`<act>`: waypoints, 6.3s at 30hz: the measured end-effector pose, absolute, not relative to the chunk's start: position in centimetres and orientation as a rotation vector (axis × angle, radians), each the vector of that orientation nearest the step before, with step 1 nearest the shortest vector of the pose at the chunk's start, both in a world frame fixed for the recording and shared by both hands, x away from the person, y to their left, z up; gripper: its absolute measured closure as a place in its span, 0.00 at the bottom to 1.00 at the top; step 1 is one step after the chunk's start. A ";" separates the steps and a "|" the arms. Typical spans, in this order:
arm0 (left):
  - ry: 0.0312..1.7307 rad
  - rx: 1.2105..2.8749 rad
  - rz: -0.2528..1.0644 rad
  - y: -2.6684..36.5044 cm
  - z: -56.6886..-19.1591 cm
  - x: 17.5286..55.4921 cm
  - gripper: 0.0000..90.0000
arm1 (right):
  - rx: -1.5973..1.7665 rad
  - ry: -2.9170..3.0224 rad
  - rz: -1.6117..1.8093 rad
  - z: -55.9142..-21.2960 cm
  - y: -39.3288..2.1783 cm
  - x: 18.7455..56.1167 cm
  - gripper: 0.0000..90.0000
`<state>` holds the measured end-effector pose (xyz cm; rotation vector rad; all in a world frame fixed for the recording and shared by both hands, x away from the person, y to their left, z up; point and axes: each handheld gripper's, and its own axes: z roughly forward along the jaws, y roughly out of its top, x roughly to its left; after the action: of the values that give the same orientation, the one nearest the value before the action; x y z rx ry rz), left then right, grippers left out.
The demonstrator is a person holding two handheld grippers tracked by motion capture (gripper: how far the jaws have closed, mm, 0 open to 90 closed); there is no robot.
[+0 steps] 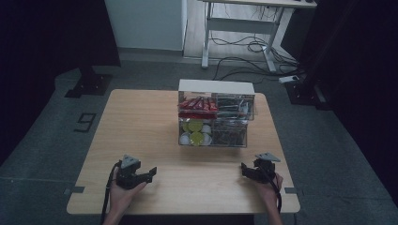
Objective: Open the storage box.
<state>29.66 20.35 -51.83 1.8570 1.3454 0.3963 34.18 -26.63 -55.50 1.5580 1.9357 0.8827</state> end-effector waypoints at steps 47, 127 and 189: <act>1.333 1.864 0.397 20.1 -51.6 29.4 0.28 | 1.385 1.853 1.283 -51.1 -28.6 31.0 1.00; 1.357 1.898 0.373 19.8 -52.6 29.8 0.28 | 1.341 1.975 1.285 -52.3 -22.2 35.9 1.00; 1.346 1.909 0.348 19.6 -52.6 29.8 0.27 | 1.302 1.899 1.336 -50.5 -22.9 35.0 1.00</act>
<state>29.78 19.62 -52.61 1.9090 1.3463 0.3484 34.96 -22.87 -50.46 1.3020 1.8993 1.3364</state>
